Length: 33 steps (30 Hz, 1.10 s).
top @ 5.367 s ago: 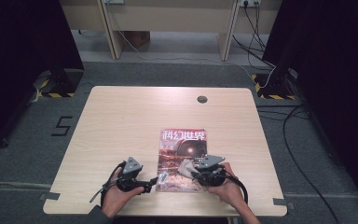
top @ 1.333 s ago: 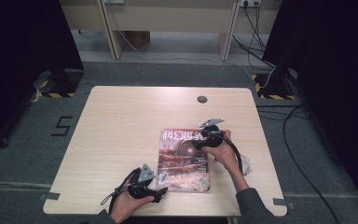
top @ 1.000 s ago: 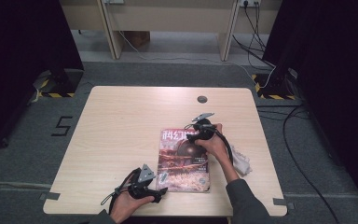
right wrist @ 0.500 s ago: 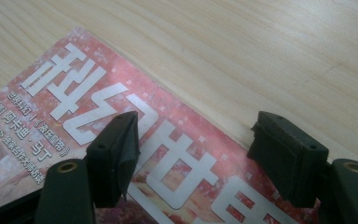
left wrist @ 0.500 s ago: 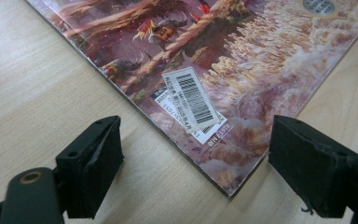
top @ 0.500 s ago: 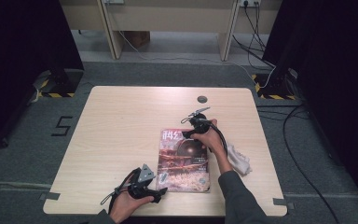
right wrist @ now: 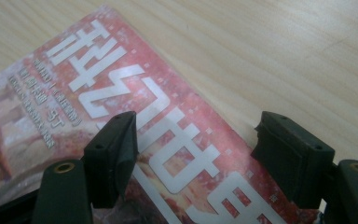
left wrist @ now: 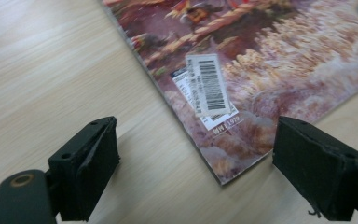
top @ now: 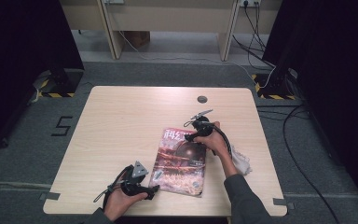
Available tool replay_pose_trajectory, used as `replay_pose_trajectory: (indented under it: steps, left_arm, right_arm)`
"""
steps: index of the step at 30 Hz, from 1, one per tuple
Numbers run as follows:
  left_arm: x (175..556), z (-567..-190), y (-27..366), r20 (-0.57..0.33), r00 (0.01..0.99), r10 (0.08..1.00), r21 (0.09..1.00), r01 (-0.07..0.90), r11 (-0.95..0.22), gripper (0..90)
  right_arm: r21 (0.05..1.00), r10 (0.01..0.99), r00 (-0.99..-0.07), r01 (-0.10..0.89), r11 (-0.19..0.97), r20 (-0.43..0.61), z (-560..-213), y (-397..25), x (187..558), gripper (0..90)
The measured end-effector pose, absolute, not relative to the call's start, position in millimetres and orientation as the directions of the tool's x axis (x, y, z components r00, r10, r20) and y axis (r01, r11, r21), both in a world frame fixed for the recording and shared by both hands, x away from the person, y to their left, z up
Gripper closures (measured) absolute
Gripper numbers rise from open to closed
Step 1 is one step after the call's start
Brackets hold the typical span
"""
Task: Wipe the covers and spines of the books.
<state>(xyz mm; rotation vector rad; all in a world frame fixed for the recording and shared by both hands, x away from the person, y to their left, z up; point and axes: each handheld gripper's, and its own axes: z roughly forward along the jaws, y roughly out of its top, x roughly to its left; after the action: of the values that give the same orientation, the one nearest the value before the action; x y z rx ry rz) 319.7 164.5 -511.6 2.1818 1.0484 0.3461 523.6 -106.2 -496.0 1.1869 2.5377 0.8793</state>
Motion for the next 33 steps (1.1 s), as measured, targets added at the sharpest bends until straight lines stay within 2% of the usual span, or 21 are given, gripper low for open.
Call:
replay_pose_trajectory:
  steps: [4,10,13,19,26,30,33]
  left_arm:
    - [325,-510,176,-0.039,0.61,0.792,0.659,0.612,-0.438,10.6]
    - [331,-507,191,0.009,0.578,0.816,0.652,0.616,-0.443,11.1]
    - [337,-505,200,0.07,0.556,0.828,0.65,0.605,-0.461,14.1]
    - [356,-506,216,0.084,0.477,0.875,0.658,0.633,-0.408,14.1]
    - [380,-506,218,0.156,0.407,0.9,0.672,0.624,-0.399,14.9]
    - [379,-505,218,0.141,0.421,0.896,0.683,0.614,-0.396,24.5]
    - [370,-504,220,0.001,0.428,0.904,0.701,0.645,-0.305,22.5]
  right_arm:
    - [0.58,0.748,-0.661,0.635,0.51,0.066,-495,-110,516,29.5]
    - [0.564,0.727,-0.685,0.619,0.547,0.048,-493,-117,503,29.2]
    - [0.548,0.719,-0.694,0.616,0.566,0.038,-491,-119,493,29.2]
    - [0.525,0.693,-0.72,0.6,0.603,0.026,-489,-127,471,28.8]
    - [0.541,0.698,-0.711,0.622,0.567,0.085,-493,-139,453,28.3]
    - [0.535,0.705,-0.704,0.63,0.562,0.088,-493,-141,441,28.3]
    - [0.527,0.702,-0.706,0.633,0.567,0.092,-492,-143,435,29.1]
